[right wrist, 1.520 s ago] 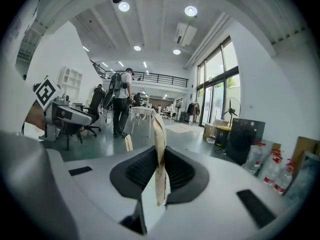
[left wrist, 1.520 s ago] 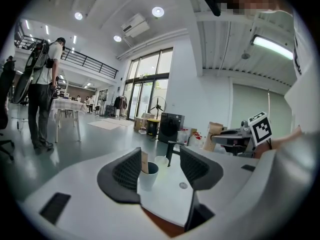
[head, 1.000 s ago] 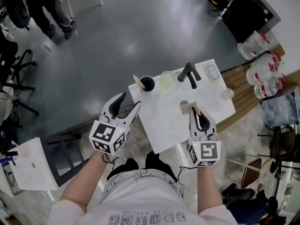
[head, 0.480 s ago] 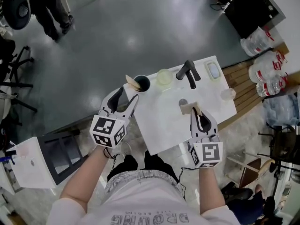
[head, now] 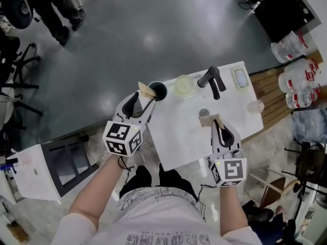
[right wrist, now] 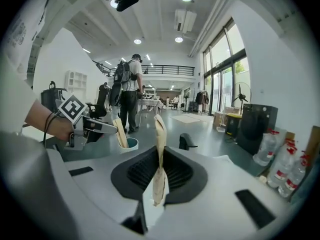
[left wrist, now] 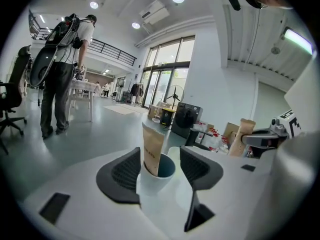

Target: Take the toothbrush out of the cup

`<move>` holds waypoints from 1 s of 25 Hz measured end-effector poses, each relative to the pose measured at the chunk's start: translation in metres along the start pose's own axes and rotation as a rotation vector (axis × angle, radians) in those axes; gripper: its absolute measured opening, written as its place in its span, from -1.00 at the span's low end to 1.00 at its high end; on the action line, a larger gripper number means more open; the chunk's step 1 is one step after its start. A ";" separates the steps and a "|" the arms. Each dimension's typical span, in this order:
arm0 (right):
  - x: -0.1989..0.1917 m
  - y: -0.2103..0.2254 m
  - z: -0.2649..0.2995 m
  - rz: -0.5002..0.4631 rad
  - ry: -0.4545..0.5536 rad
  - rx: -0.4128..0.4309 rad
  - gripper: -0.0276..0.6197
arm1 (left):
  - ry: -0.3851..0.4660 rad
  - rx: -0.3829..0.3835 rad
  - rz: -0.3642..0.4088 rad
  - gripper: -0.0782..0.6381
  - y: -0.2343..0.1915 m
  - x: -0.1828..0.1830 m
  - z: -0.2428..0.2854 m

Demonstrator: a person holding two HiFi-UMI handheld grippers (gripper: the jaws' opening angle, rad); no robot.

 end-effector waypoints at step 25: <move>-0.019 0.023 0.019 0.001 -0.018 0.071 -0.80 | 0.054 0.216 -0.100 -0.09 -0.002 -0.011 0.027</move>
Point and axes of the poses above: the fingertips, and each gripper's own axes: z forward along the fingers, y to its right, x out of its top, the point moved 9 cm from there along -z, backward along the fingers, and after that the axes turned 4 degrees about -x, right-handed, at the moved point
